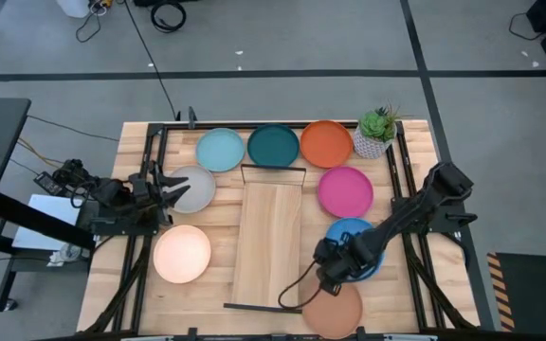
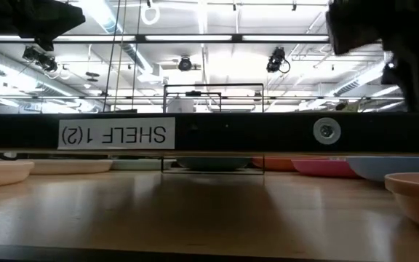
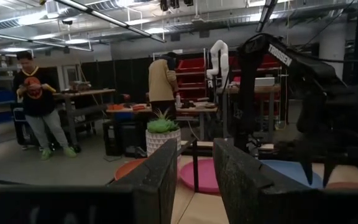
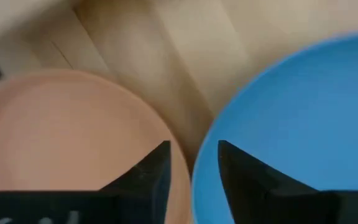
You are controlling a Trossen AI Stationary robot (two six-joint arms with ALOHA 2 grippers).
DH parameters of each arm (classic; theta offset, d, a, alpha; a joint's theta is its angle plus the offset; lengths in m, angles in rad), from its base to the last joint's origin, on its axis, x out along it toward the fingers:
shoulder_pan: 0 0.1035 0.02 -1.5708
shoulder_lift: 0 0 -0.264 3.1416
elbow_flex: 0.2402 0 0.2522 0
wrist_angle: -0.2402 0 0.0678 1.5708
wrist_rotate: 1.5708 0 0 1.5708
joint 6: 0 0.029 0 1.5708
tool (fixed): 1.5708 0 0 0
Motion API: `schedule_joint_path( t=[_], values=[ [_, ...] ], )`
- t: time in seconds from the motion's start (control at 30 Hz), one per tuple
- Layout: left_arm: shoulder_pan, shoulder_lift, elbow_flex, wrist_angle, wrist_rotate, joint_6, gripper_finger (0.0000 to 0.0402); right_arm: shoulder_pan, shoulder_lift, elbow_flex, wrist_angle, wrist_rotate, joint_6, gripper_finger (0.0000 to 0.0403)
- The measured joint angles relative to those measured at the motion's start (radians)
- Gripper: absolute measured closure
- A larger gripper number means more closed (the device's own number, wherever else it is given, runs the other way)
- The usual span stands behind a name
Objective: Place and stack plates onto a shelf
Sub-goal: Put the blue plate on the shelf
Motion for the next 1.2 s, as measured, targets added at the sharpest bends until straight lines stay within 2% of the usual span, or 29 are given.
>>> schedule_joint_path(
  t=[0.1,0.2,0.67,0.8,1.03,1.2],
  values=[
    [0.0,0.0,0.0,-0.001,0.0,0.0,0.029,-0.021,0.024,0.0,-0.002,-0.048,0.038,0.0228],
    [0.0,0.0,0.0,-0.001,0.0,0.0,0.029,-0.028,0.044,0.014,-0.012,-0.01,0.061,0.0212],
    [0.0,0.0,0.0,-0.018,0.0,0.001,0.029,-0.034,0.094,0.027,-0.06,-0.003,0.177,0.0219],
    [0.0,0.0,0.0,-0.019,0.0,0.001,0.029,-0.041,0.093,0.027,-0.068,-0.004,0.182,0.0246],
    [0.0,0.0,0.0,-0.036,0.0,0.001,0.029,-0.041,0.095,0.027,-0.069,-0.008,0.189,0.0333],
    [0.0,0.0,0.0,-0.04,0.001,0.001,0.0289,-0.04,0.092,0.027,-0.098,-0.055,0.201,0.0389]
  ],
)
